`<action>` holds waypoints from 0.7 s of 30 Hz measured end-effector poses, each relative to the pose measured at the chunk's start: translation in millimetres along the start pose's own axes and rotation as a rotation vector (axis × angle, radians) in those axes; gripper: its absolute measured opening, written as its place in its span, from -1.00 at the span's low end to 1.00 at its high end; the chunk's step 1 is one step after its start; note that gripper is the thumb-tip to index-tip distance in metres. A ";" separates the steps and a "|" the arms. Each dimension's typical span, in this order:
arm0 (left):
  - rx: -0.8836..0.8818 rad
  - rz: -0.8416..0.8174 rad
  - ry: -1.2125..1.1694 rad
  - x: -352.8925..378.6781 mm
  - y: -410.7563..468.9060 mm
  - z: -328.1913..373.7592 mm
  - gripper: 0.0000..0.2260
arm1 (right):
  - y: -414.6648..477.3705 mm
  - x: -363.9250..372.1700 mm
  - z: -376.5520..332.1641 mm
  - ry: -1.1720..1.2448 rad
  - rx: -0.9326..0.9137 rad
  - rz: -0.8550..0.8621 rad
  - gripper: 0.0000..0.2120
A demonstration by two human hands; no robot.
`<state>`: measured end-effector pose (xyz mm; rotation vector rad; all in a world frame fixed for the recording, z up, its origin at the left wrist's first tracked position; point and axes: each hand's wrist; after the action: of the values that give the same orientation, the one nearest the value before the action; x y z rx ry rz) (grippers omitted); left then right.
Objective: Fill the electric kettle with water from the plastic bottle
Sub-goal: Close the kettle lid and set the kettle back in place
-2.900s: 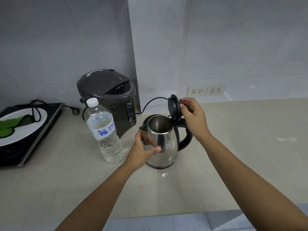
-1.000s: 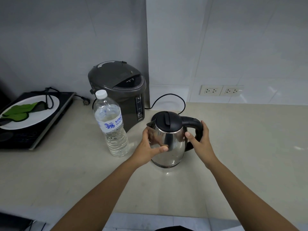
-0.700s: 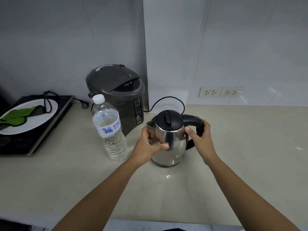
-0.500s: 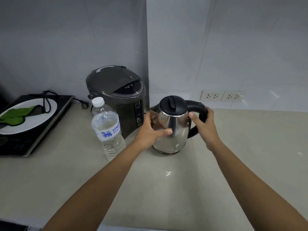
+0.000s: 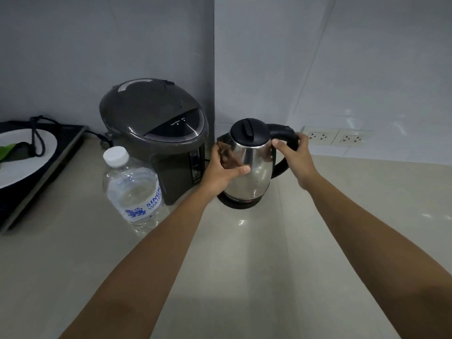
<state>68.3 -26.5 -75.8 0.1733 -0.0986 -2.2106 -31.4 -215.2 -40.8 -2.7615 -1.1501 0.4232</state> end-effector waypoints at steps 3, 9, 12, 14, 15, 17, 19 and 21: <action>-0.008 0.005 0.009 1.2 7.6 -11.4 -0.18 | 12.1 2.2 5.4 -0.002 0.018 -0.009 -0.45; 0.003 0.042 0.034 3.2 11.4 -18.3 -0.17 | 21.9 3.3 6.7 -0.013 0.032 -0.058 -0.45; -0.004 0.069 0.071 3.3 5.2 -24.6 -0.19 | 25.5 3.4 11.6 -0.057 0.058 -0.105 -0.44; -0.008 0.076 0.084 3.4 2.5 -28.2 -0.17 | 26.7 3.3 15.5 -0.069 0.064 -0.107 -0.44; -0.013 0.073 0.085 2.7 2.9 -29.3 -0.17 | 27.2 3.1 16.4 -0.070 0.061 -0.105 -0.44; -0.016 0.060 0.088 0.0 4.5 -31.8 -0.15 | 27.5 2.4 17.6 -0.073 0.049 -0.105 -0.44; -0.030 0.039 0.092 -2.8 6.0 -32.8 -0.12 | 26.3 2.6 18.9 -0.076 0.037 -0.100 -0.45; -0.028 0.019 0.094 -5.0 5.3 -32.3 -0.18 | 24.7 2.3 20.1 -0.073 0.047 -0.107 -0.47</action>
<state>80.7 -26.0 -106.5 0.2590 -0.0174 -2.1802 -19.2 -230.9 -65.8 -2.6501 -1.2804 0.5351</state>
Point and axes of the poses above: each hand's wrist, its own y-axis towards the middle knuckle, its own x-axis out of the palm, z = x × y, and after that the axes turned 12 degrees about x, right-handed
